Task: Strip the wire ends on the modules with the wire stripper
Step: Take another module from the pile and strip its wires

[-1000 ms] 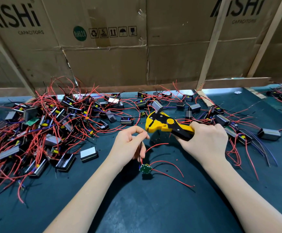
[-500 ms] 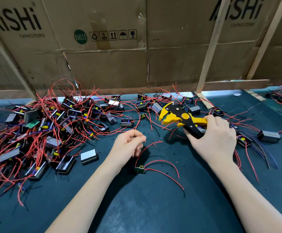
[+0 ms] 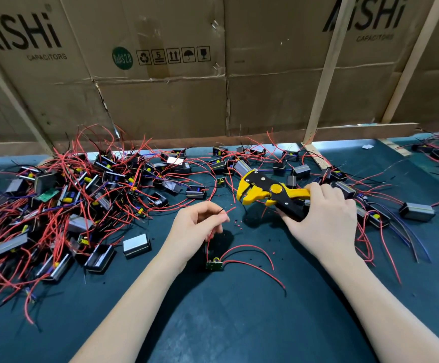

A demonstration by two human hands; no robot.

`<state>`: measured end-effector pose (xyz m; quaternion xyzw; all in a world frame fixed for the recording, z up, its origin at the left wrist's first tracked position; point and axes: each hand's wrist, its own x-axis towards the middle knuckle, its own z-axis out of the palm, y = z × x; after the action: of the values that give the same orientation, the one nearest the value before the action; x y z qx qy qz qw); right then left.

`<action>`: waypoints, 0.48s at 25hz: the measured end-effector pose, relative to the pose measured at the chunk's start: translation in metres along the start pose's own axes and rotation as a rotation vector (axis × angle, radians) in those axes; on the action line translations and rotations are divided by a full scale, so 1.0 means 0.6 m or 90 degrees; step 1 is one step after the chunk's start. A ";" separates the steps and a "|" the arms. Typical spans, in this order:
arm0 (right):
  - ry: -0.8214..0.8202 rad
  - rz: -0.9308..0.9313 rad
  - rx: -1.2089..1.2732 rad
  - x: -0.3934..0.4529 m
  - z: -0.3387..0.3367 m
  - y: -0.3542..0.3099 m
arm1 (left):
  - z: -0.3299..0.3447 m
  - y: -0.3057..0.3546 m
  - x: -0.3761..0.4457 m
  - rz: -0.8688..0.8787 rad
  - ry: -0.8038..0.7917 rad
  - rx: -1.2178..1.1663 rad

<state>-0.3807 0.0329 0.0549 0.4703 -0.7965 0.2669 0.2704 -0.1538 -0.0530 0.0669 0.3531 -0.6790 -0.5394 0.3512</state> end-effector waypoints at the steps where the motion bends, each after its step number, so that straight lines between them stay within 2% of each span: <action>1: 0.007 -0.013 -0.004 -0.002 -0.001 -0.005 | 0.001 0.002 -0.001 0.005 -0.004 -0.003; 12: -0.006 -0.062 -0.025 -0.008 -0.007 -0.026 | 0.009 0.005 -0.006 -0.010 -0.005 -0.006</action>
<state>-0.3641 0.0321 0.0574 0.5045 -0.7789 0.2358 0.2885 -0.1567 -0.0469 0.0685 0.3545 -0.6750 -0.5469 0.3459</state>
